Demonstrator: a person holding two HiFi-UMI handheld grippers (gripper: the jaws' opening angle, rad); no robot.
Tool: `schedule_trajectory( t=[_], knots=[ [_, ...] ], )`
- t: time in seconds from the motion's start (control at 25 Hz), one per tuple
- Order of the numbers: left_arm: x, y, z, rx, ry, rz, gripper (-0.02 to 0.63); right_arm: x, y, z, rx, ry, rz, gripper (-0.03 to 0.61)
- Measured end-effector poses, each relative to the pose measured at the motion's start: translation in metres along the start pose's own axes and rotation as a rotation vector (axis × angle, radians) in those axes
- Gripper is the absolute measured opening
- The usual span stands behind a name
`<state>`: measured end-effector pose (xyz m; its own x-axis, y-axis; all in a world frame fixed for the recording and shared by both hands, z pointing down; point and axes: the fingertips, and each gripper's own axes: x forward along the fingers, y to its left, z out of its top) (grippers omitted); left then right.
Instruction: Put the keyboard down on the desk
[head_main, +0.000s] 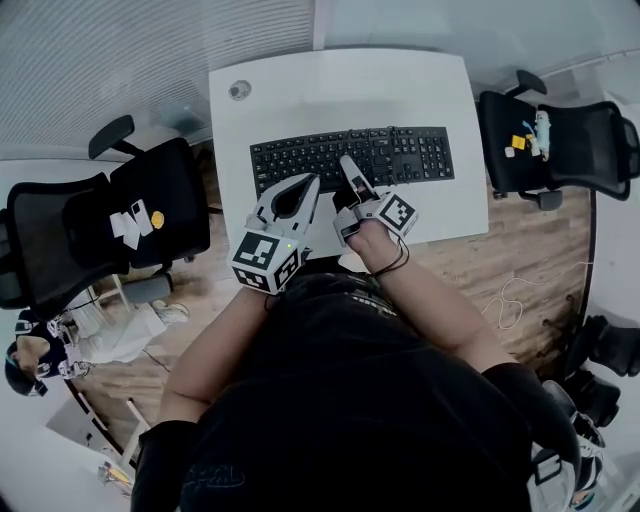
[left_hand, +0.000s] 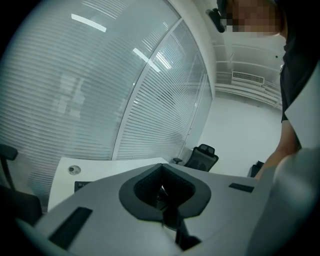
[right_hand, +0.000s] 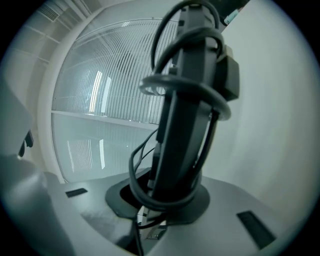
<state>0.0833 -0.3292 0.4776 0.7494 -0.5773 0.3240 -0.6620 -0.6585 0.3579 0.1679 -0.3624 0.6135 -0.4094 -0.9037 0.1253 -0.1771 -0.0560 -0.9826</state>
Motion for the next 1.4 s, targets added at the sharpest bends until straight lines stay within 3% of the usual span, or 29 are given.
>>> schedule_trajectory(
  t=[0.72,1.4],
  knots=[
    [0.013,0.024,-0.034,-0.046,0.106,-0.023,0.015,0.002,-0.083,-0.01,0.091,-0.022,-0.171,0.091],
    [0.023,0.048,-0.037,-0.066,0.131,0.024,0.015,0.003,-0.116,-0.014,0.116,0.007,-0.28,0.091]
  ],
)
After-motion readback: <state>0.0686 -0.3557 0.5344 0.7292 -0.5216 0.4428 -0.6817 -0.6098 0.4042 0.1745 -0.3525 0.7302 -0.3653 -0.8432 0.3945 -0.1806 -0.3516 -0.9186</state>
